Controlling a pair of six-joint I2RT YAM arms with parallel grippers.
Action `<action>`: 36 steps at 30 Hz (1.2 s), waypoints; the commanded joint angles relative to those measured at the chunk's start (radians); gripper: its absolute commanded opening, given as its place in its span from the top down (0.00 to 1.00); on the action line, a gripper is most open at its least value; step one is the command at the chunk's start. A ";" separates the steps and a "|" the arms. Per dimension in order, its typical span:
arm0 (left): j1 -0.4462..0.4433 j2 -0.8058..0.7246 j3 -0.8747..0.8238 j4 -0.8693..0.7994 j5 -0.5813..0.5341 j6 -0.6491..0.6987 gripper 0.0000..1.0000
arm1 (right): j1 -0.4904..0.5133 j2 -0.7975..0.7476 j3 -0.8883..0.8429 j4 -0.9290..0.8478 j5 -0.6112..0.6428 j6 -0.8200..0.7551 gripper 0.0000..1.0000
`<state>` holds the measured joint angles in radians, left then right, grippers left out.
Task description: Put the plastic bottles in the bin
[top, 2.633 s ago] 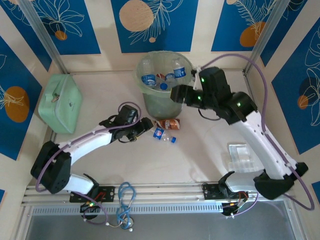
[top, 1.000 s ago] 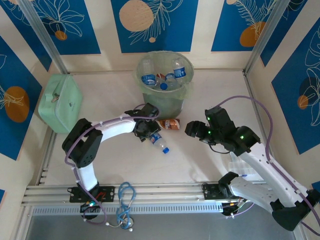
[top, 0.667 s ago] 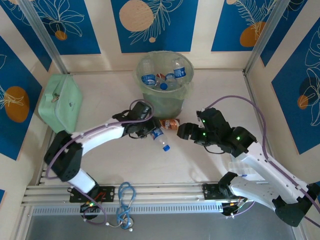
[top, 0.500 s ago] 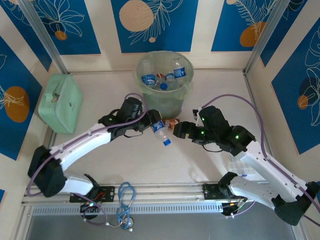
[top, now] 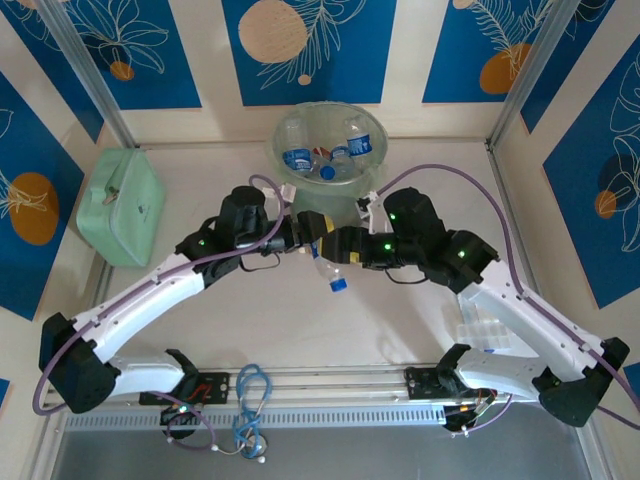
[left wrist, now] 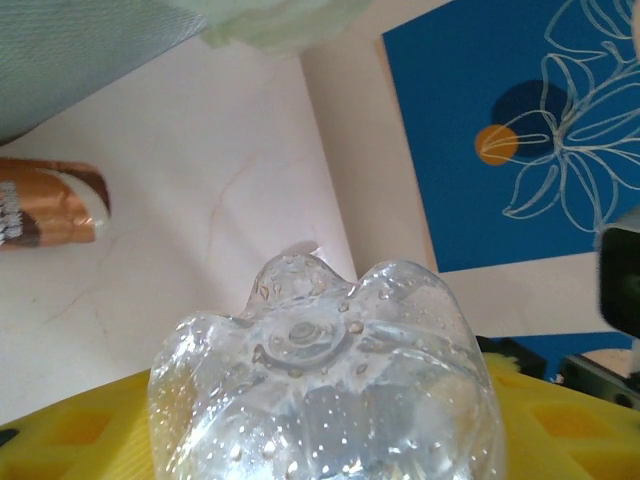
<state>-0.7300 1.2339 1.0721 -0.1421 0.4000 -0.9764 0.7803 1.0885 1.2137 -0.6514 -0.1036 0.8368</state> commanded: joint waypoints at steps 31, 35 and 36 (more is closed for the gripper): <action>0.000 -0.205 0.204 -0.407 -0.482 0.366 0.00 | -0.155 0.327 0.539 -0.180 0.123 -0.216 0.49; 0.001 -0.227 0.170 -0.436 -0.487 0.370 0.00 | -0.248 0.454 0.702 -0.193 0.082 -0.249 0.49; 0.001 -0.230 0.159 -0.443 -0.491 0.369 0.00 | -0.266 0.492 0.749 -0.203 0.078 -0.258 0.50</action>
<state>-0.7288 1.0080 1.2560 -0.5198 -0.0349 -0.6468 0.5503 1.5135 1.8740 -0.8284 0.0105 0.6323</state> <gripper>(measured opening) 0.999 0.555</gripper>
